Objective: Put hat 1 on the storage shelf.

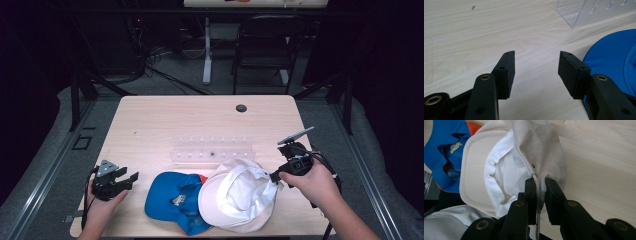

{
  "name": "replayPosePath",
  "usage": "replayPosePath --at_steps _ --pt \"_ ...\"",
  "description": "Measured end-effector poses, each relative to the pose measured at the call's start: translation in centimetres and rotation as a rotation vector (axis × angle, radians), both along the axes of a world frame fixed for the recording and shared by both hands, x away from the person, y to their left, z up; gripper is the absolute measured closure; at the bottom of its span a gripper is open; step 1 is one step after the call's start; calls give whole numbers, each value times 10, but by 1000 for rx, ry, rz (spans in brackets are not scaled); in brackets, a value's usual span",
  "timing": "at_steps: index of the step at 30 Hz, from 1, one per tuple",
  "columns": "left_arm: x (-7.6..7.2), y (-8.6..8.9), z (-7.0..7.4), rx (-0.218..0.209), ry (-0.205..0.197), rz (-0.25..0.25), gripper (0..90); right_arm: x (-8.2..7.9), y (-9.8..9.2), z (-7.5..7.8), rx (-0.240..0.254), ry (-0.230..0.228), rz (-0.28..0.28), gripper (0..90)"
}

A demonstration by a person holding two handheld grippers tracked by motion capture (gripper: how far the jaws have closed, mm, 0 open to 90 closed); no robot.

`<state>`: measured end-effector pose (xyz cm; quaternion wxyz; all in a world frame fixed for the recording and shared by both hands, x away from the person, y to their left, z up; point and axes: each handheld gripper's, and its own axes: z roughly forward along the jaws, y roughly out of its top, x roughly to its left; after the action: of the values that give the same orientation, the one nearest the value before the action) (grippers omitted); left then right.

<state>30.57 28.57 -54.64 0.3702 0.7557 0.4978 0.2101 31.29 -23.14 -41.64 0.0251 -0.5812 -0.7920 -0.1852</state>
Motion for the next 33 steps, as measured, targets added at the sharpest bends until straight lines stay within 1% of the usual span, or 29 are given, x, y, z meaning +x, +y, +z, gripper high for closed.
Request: replayPosePath --at_steps 1,2,3,4,5,6,7,8,10,11,13,16,17,19,20,22,24,25,26,28,29,30,31,32,33 --pt "0 0 0 0 0 0 476 0 1 2 0 -5 -5 809" --pt "0 0 0 0 0 0 476 1 1 5 6 3 4 810" --pt "0 0 0 0 0 -1 477 1 2 7 18 1 -1 811" --pt "0 0 0 0 0 -1 476 1 2 7 18 1 -1 811" --pt "0 0 0 -1 0 0 476 2 2 11 32 4 3 812" --pt "0 0 0 -1 0 0 476 2 2 11 32 4 3 812" --pt "0 0 0 -2 0 0 477 2 2 14 40 2 8 813" --pt "0 0 0 -3 -1 0 476 3 3 15 52 4 1 814" --pt "0 0 0 -2 -1 -1 477 3 3 17 56 6 -1 814" --pt "0 0 0 -1 -1 -1 476 3 3 20 68 4 -5 814" --pt "0 0 0 0 0 -2 476 3 3 24 73 12 -14 815" --pt "0 0 0 0 0 -3 476 4 3 28 75 15 -3 815" --pt "0 0 0 0 0 -3 476 3 4 33 81 14 -9 815" --pt "0 0 0 -1 0 -2 476 3 6 38 75 12 -1 815" --pt "0 0 0 -1 0 -1 476 2 8 40 81 9 -15 815" --pt "0 0 0 -2 -1 0 476 3 9 47 80 11 7 816" --pt "0 0 0 -2 -1 -1 476 2 11 52 86 4 2 816" --pt "0 0 0 -2 -1 -1 476 2 11 52 86 4 2 816" --pt "0 0 0 -3 -1 -1 476 2 12 57 105 11 1 817" --pt "0 0 0 -3 -1 -1 476 1 13 60 135 21 -4 817" --pt "0 0 0 -3 0 -1 476 1 14 60 162 26 -17 817" --pt "0 0 0 -3 0 -1 476 1 14 60 162 26 -17 817" --pt "0 0 0 -3 1 -2 476 1 13 60 210 51 -21 818" --pt "0 0 0 -4 1 -1 476 1 12 60 233 59 -23 818" --pt "0 0 0 -4 1 -1 476 3 10 60 254 76 -10 818"
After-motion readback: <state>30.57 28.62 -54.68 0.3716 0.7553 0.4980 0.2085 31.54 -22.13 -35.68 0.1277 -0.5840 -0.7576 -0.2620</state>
